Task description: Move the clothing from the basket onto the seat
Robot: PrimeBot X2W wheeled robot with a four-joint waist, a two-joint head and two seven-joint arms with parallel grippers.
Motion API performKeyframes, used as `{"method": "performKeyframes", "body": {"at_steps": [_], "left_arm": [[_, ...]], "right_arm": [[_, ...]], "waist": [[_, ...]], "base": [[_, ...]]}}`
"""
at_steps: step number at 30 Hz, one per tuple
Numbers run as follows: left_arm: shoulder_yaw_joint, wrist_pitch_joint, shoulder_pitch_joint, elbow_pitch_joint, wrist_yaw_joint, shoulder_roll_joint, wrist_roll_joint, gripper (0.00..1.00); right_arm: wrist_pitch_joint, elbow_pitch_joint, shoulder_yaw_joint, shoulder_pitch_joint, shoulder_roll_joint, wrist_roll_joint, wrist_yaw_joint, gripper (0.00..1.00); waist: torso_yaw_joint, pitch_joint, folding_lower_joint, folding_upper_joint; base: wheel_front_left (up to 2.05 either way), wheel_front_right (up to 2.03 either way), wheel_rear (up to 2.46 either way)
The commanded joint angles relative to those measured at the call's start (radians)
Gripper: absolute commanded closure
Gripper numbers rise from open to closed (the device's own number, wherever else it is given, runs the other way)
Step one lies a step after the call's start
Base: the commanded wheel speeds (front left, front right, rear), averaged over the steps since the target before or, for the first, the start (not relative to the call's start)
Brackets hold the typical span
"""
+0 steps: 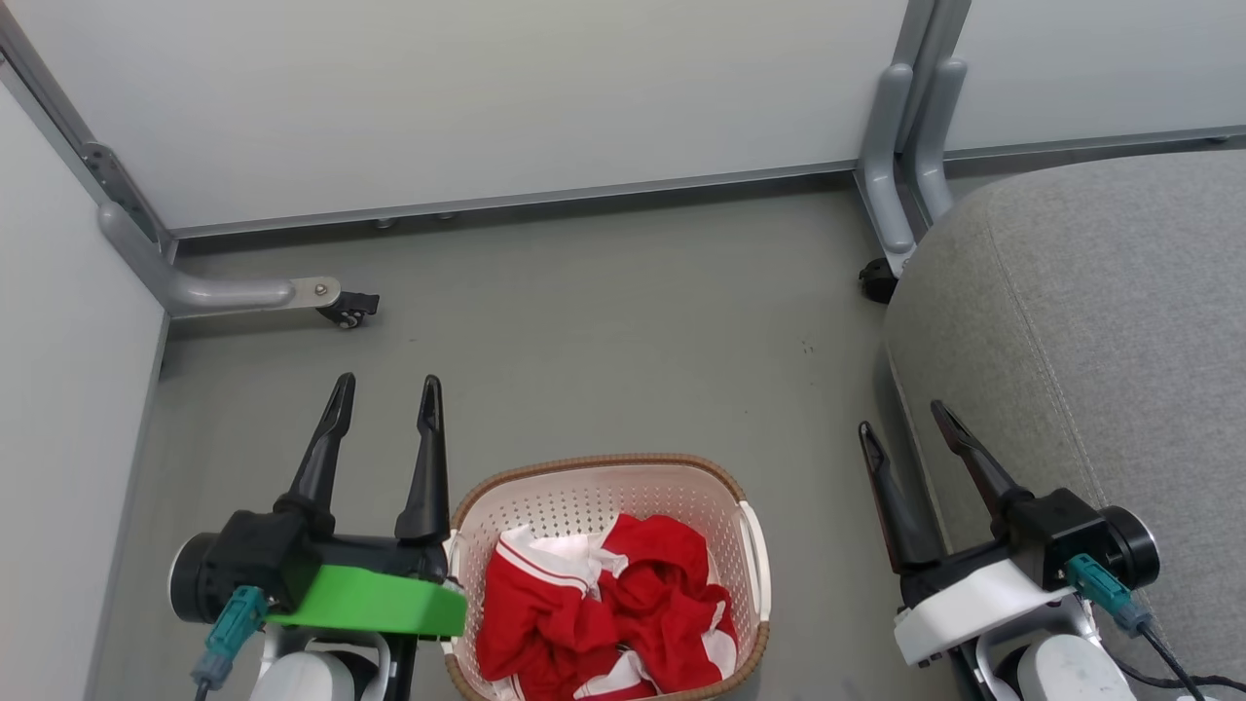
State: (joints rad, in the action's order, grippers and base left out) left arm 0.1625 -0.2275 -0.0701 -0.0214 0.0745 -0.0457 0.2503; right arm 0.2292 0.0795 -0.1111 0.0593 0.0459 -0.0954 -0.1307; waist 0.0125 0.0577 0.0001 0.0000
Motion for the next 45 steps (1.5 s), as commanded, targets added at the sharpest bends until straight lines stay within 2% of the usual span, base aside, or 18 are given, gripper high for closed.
{"method": "performKeyframes", "body": {"at_steps": [1, 17, 33, 39, 45], "left_arm": [[0.003, -0.010, -0.014, 0.009, -0.002, -0.007, -0.020, 0.00], [0.026, -0.039, -0.005, 0.029, -0.013, -0.007, -0.125, 0.00], [0.026, -0.037, 0.007, 0.007, -0.012, -0.007, -0.100, 0.00], [0.043, -0.037, -0.020, -0.083, 0.013, -0.007, -0.072, 0.00], [0.110, -0.037, -0.091, -0.235, 0.044, -0.009, -0.126, 0.00]], "right_arm": [[0.009, -0.008, -0.003, 0.012, 0.006, 0.024, 0.000, 0.00], [0.037, -0.026, -0.013, 0.008, 0.007, 0.147, 0.000, 0.00], [0.037, -0.031, -0.003, 0.004, 0.007, 0.138, 0.000, 0.00], [0.037, -0.039, -0.003, 0.030, 0.007, 0.144, 0.000, 0.00], [0.037, -0.048, 0.013, 0.066, 0.006, 0.162, 0.000, 0.00]], "waist": [[0.000, 0.000, -0.0001, 0.0000], [-0.003, 0.002, -0.0001, 0.0000], [-0.005, 0.009, -0.0001, 0.0000], [-0.018, 0.067, -0.0001, 0.0000], [-0.025, 0.157, -0.0001, 0.0000]], "base": [[0.00, 0.00, 0.00], [0.00, 0.00, 0.00], [0.00, 0.00, 0.00], [0.00, 0.00, 0.00], [0.00, 0.00, 0.00]]}}
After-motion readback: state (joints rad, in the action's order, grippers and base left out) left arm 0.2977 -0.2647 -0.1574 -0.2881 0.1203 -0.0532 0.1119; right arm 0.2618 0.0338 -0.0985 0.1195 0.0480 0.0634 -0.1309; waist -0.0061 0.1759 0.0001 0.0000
